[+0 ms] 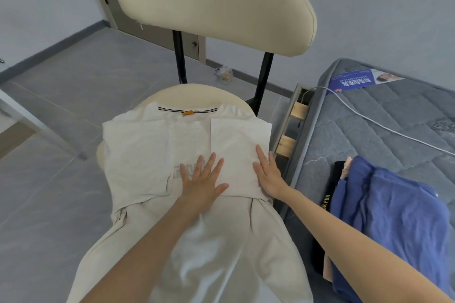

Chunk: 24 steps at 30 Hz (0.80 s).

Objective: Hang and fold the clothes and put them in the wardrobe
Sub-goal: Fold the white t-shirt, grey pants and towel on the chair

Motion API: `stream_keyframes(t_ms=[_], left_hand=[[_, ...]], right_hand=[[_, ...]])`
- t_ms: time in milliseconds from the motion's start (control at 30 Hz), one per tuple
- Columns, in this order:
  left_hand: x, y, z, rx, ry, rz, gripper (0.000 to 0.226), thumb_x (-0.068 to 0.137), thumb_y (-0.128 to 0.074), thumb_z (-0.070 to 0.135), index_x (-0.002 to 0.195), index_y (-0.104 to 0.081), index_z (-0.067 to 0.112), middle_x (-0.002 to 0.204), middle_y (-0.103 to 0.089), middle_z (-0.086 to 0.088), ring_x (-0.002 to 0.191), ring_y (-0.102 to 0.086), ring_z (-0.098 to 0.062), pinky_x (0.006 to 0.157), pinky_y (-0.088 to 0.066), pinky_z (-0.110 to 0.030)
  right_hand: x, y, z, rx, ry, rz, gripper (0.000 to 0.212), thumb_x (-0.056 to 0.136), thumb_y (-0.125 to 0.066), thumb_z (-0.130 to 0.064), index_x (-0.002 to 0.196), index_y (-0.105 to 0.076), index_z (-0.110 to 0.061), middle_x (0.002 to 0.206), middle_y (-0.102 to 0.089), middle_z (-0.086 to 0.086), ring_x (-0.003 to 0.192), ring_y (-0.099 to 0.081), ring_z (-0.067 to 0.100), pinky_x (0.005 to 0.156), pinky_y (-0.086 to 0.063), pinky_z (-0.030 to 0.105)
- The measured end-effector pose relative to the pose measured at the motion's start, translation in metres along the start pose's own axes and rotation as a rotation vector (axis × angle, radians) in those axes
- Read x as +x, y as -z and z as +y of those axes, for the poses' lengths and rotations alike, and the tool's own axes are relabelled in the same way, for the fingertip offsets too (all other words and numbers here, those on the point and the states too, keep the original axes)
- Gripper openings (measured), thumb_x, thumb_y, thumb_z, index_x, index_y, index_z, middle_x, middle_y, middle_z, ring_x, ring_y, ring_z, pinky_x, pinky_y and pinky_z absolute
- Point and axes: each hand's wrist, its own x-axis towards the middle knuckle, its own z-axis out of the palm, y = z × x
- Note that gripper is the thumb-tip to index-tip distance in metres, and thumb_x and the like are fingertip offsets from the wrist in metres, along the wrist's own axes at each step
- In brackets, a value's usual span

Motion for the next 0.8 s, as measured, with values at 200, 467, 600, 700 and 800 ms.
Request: stream_keyframes(t_ms=[200, 467, 600, 700, 800], left_hand=[[-0.015, 0.004, 0.016, -0.027, -0.058, 0.042, 0.058, 0.1, -0.017, 0.049, 0.148, 0.014, 0.035, 0.156, 0.024, 0.004, 0.144, 0.021, -0.022, 0.11, 0.013, -0.06], [-0.017, -0.002, 0.038, 0.056, -0.128, 0.011, 0.053, 0.103, -0.017, 0.041, 0.15, 0.005, 0.033, 0.156, 0.021, -0.013, 0.145, 0.017, -0.026, 0.115, 0.006, -0.045], [-0.017, 0.001, 0.039, 0.086, -0.11, -0.001, 0.055, 0.103, -0.021, 0.04, 0.15, 0.005, 0.032, 0.155, 0.021, -0.018, 0.145, 0.016, -0.028, 0.116, 0.003, -0.042], [-0.018, 0.002, 0.04, 0.09, -0.1, -0.023, 0.056, 0.103, -0.023, 0.041, 0.15, 0.006, 0.033, 0.155, 0.022, -0.018, 0.145, 0.017, -0.029, 0.116, 0.003, -0.042], [-0.02, 0.006, 0.043, 0.07, -0.086, -0.054, 0.058, 0.102, -0.025, 0.043, 0.151, 0.004, 0.032, 0.155, 0.021, -0.017, 0.145, 0.016, -0.029, 0.117, 0.002, -0.042]], right_hand=[[-0.038, 0.022, -0.019, 0.203, -0.266, -0.051, 0.082, 0.095, -0.056, -0.029, 0.151, 0.001, -0.011, 0.147, -0.039, 0.011, 0.129, -0.044, 0.029, 0.104, -0.037, 0.035], [-0.105, 0.007, -0.014, -0.271, -0.096, 0.004, 0.051, 0.087, -0.059, -0.012, 0.128, -0.029, -0.011, 0.102, -0.059, 0.013, 0.092, -0.058, 0.03, 0.075, -0.05, 0.037], [-0.116, 0.021, -0.006, -0.313, -0.167, 0.0, 0.036, 0.091, -0.051, -0.016, 0.121, -0.032, -0.011, 0.097, -0.056, 0.015, 0.085, -0.056, 0.031, 0.068, -0.046, 0.036], [-0.121, 0.031, -0.004, -0.388, -0.226, -0.083, 0.024, 0.091, -0.048, -0.017, 0.113, -0.038, -0.013, 0.1, -0.056, 0.016, 0.089, -0.058, 0.032, 0.073, -0.053, 0.041], [-0.118, 0.031, -0.007, -0.467, -0.245, -0.096, 0.041, 0.091, -0.046, -0.014, 0.13, -0.034, -0.007, 0.11, -0.057, 0.017, 0.093, -0.057, 0.032, 0.071, -0.047, 0.037]])
